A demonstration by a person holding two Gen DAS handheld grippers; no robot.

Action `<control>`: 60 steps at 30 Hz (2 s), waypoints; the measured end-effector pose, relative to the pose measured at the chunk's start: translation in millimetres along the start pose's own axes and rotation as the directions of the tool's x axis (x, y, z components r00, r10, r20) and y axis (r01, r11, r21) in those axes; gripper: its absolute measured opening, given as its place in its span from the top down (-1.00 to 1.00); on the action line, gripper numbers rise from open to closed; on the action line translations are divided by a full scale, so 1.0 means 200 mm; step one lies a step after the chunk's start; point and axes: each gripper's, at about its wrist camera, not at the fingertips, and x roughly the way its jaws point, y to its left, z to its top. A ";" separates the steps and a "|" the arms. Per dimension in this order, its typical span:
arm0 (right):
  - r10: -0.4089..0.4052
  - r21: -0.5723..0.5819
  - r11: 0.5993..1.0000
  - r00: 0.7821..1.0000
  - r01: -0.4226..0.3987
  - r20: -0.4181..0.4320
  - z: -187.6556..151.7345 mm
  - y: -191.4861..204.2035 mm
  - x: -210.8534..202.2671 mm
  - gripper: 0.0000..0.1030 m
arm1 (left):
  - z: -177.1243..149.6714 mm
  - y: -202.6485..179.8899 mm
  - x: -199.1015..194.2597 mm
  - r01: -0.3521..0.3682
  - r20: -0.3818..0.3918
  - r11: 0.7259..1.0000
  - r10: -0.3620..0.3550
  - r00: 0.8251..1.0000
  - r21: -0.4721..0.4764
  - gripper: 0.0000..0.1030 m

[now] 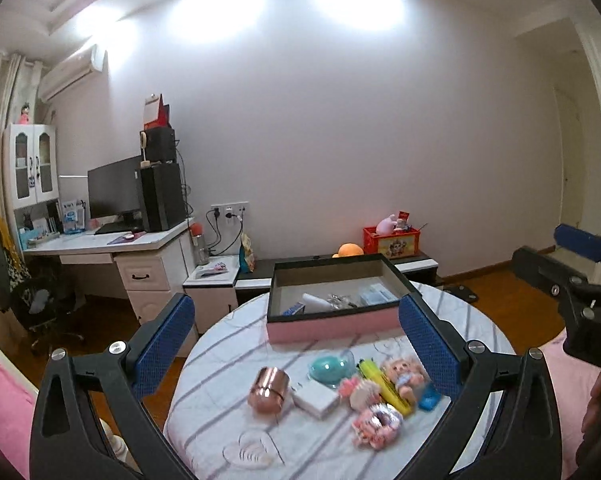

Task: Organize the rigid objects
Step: 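Withdraw both tools back from the pink box, then grasp the copper cup with the left gripper while the right grasps the pink block toy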

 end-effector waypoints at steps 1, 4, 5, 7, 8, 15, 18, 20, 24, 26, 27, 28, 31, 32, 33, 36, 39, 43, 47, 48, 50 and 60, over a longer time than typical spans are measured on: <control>-0.014 0.005 1.000 1.000 0.014 0.008 -0.01 0.00 -0.02 -0.69 | -0.01 0.00 -0.02 0.000 0.003 1.000 0.000 1.000 -0.003 -1.00; -0.034 0.024 0.999 0.999 0.033 0.031 -0.04 0.00 -0.09 -1.00 | -0.03 -0.02 -0.09 0.007 0.022 1.000 -0.007 1.000 -0.014 -1.00; -0.039 0.028 0.999 0.998 0.037 0.046 -0.06 0.00 -0.12 -1.00 | -0.04 -0.03 -0.10 0.003 0.023 1.000 -0.003 1.000 -0.011 -1.00; -0.041 0.031 0.999 0.997 0.039 0.060 -0.08 0.00 -0.15 -1.00 | -0.06 -0.04 -0.14 0.005 0.022 1.000 -0.005 1.000 -0.002 -1.00; -0.044 0.029 0.999 0.997 0.043 0.055 -0.08 0.01 -0.16 -1.00 | -0.06 -0.04 -0.14 0.003 0.019 1.000 -0.003 1.000 0.001 -1.00; -0.056 0.025 0.998 0.997 0.054 0.055 -0.11 0.02 -0.21 -1.00 | -0.07 -0.05 -0.17 -0.004 0.023 1.000 0.004 1.000 -0.004 -1.00; -0.058 0.023 0.998 0.997 0.057 0.049 -0.12 0.03 -0.21 -1.00 | -0.08 -0.05 -0.17 -0.010 0.023 1.000 0.010 1.000 0.000 -1.00; -0.060 0.021 0.998 0.997 0.059 0.042 -0.14 0.03 -0.21 -1.00 | -0.08 -0.05 -0.17 -0.018 0.025 1.000 0.018 1.000 0.004 -1.00; -0.067 0.020 0.998 0.998 0.066 0.021 -0.16 0.01 -0.17 -1.00 | -0.11 -0.04 -0.14 -0.021 -0.001 1.000 0.021 1.000 0.011 -1.00; -0.071 0.021 0.997 0.997 0.071 0.006 -0.17 0.00 -0.15 -1.00 | -0.12 -0.03 -0.11 -0.020 -0.017 1.000 0.020 1.000 0.007 -1.00; -0.075 0.023 0.997 0.997 0.075 -0.006 -0.19 0.00 -0.13 -1.00 | -0.14 -0.02 -0.08 -0.018 -0.035 1.000 0.018 0.999 0.005 -1.00; -0.079 0.025 0.997 0.997 0.079 -0.020 -0.20 -0.01 -0.11 -1.00 | -0.16 -0.01 -0.05 -0.018 -0.061 1.000 0.019 0.998 0.004 -1.00; -0.087 0.031 0.996 0.994 0.089 -0.072 -0.25 -0.03 -0.05 -1.00 | -0.23 0.02 0.03 -0.020 -0.118 1.000 0.020 0.993 0.005 -1.00; -0.088 0.033 0.995 0.992 0.092 -0.091 -0.29 -0.04 -0.02 -1.00 | -0.25 0.03 0.06 -0.022 -0.143 1.000 0.022 0.989 0.004 -1.00; -0.091 0.033 0.995 0.990 0.095 -0.109 -0.31 -0.05 0.00 -1.00 | -0.29 0.05 0.10 -0.022 -0.169 1.000 0.022 0.985 0.002 -1.00; -0.098 0.035 0.994 0.978 0.106 -0.184 -0.40 -0.08 0.10 -1.00 | -0.40 0.09 0.20 -0.009 -0.252 1.000 0.005 0.968 -0.015 -1.00; -0.097 0.046 0.993 0.961 0.112 -0.257 -0.49 -0.12 0.19 -1.00 | -0.49 0.11 0.30 -0.005 -0.319 0.999 -0.008 0.948 -0.041 -1.00; -0.074 0.042 0.995 0.944 0.092 -0.321 -0.57 -0.12 0.28 -1.00 | -0.57 0.14 0.39 -0.028 -0.379 0.999 0.011 0.925 -0.039 -1.00; -0.018 0.051 0.998 0.922 0.041 -0.387 -0.65 -0.03 0.38 -1.00 | -0.60 0.19 0.42 -0.050 -0.397 0.997 0.024 0.917 -0.057 -1.00; -0.005 0.051 0.998 0.919 0.027 -0.395 -0.66 0.01 0.40 -1.00 | -0.60 0.21 0.43 -0.052 -0.399 0.997 0.024 0.917 -0.060 -1.00; 0.033 0.049 0.999 0.910 -0.014 -0.413 -0.67 0.10 0.45 -1.00 | -0.61 0.23 0.43 -0.058 -0.403 0.997 0.031 0.915 -0.056 -1.00; 0.132 0.084 0.991 0.831 -0.102 -0.541 -0.75 0.30 0.67 -0.93 | -0.66 0.37 0.44 -0.084 -0.438 0.994 0.046 0.898 -0.069 -1.00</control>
